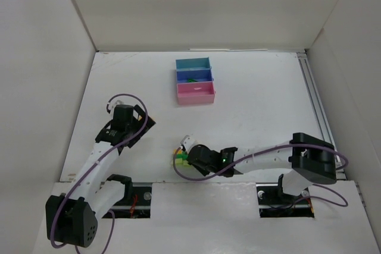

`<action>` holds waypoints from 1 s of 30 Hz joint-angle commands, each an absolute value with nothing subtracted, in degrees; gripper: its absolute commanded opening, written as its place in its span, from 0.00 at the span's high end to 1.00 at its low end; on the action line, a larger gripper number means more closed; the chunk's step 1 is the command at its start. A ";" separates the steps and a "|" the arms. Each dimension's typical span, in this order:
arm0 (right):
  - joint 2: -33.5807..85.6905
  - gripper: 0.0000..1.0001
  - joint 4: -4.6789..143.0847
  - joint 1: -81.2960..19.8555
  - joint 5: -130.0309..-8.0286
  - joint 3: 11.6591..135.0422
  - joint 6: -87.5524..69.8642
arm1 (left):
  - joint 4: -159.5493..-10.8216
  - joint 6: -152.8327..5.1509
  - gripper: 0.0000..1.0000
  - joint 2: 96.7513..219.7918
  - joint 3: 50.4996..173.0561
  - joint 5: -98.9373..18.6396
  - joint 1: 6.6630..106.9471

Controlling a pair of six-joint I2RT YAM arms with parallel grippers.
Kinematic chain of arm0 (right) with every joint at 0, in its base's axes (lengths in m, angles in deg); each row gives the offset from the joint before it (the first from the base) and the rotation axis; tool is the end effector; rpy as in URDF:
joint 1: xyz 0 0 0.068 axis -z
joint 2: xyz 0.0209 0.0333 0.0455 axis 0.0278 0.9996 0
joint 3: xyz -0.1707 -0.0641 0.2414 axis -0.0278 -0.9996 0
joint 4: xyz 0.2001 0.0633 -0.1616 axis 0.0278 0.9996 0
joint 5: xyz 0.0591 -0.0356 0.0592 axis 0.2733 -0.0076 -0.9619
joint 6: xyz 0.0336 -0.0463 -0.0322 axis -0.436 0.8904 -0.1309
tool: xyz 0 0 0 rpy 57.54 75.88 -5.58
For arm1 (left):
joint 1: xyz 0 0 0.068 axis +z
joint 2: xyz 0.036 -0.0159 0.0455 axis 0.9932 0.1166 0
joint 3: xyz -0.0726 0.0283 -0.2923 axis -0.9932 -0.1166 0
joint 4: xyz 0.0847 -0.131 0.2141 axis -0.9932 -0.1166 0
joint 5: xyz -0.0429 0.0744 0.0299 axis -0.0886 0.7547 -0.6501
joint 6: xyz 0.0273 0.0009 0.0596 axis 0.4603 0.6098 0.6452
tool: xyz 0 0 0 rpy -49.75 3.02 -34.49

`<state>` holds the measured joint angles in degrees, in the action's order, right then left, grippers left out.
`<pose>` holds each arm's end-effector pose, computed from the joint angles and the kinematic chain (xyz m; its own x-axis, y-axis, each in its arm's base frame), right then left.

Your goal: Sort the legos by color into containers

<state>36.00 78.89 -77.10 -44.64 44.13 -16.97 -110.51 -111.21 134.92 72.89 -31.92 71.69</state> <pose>0.0934 0.3016 0.1751 -0.4262 -0.6621 -0.6165 -0.8029 0.5908 -0.0795 0.1831 -0.0377 0.2386 -0.5825 -0.6502 -0.4879 -0.3617 0.7448 -0.5608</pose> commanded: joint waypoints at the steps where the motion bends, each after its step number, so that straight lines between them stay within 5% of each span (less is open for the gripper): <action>1: 31.55 0.88 81.34 -77.62 -41.89 43.16 -20.65 | -111.46 -111.13 0.00 135.42 76.25 -30.14 71.62; 9: 26.29 0.93 87.33 -75.26 -36.25 47.11 -21.82 | -110.93 -110.08 0.00 140.08 79.50 -29.60 71.62; 16: 23.47 0.93 78.03 -58.04 -44.15 54.57 -8.91 | -110.40 -108.41 0.00 148.51 86.97 -28.46 71.62; 30: 50.94 0.93 75.11 -38.42 -57.60 90.07 3.33 | -109.88 -105.24 0.00 163.89 99.90 -29.60 74.52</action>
<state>46.69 76.90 -39.48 -54.32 84.52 0.15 -109.86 -106.69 163.20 97.02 -29.87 74.05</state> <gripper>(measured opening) 0.278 0.997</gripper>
